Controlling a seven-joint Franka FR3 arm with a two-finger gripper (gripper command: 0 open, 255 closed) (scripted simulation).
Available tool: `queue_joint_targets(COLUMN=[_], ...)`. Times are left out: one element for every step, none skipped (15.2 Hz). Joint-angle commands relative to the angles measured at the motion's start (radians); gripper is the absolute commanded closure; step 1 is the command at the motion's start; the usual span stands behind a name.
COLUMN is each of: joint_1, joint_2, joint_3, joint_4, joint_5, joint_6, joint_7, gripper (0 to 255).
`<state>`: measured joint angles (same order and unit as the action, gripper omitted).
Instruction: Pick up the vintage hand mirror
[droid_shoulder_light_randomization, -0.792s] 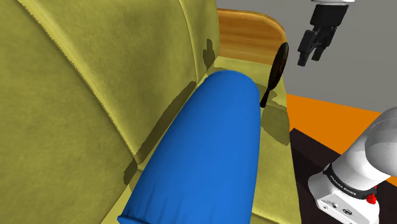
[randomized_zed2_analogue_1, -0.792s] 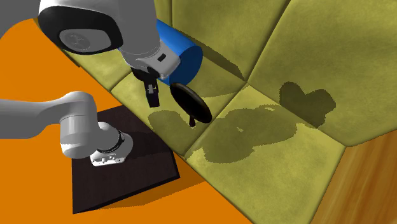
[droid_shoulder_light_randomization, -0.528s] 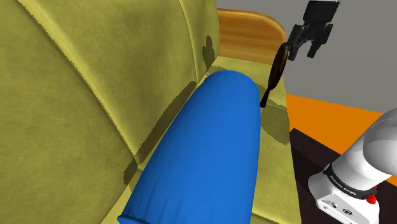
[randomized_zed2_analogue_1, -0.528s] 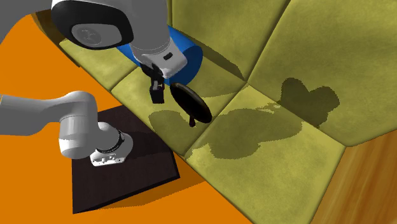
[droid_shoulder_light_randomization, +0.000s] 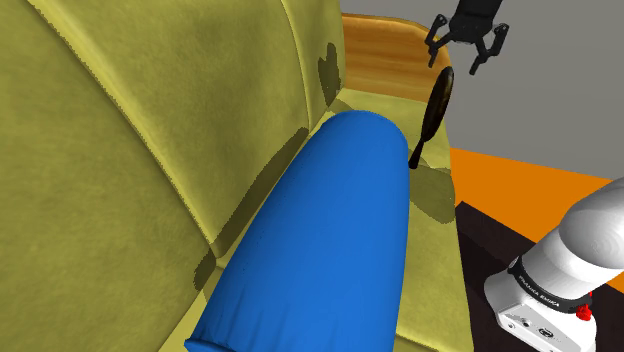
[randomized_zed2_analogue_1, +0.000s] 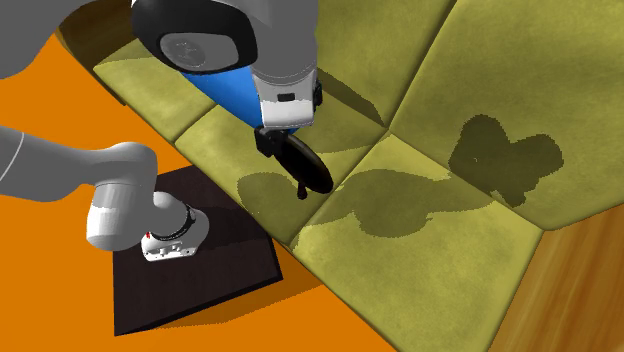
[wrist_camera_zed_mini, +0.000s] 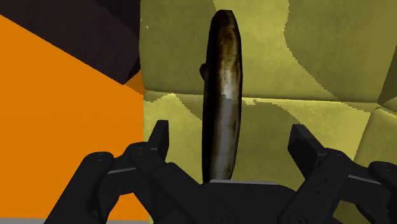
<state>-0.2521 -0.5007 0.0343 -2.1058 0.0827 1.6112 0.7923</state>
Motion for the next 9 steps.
queue_joint_targets(joint_1=[-0.007,-0.007,-0.007,-0.007,-0.007,-0.007,-0.007,-0.007,-0.007], joint_2=[-0.002,-0.004,-0.006,-0.008,-0.010,-0.011,-0.011,-0.011,-0.011], joint_3=[0.003,0.003,0.003,0.004,0.004,0.004,0.004,0.004,0.004], joint_4=[-0.024,-0.039,-0.054,-0.069,-0.084,-0.093,-0.093,-0.093,-0.094], joint_5=[0.002,0.003,0.003,0.003,0.004,0.004,0.004,0.004,0.004], joint_6=[0.025,0.038,0.051,0.064,0.078,0.085,0.085,0.085,0.085], joint_7=[0.024,0.023,0.022,0.022,0.021,0.020,0.020,0.020,0.020], gripper=[0,0,0,0,0,0,0,0,255])
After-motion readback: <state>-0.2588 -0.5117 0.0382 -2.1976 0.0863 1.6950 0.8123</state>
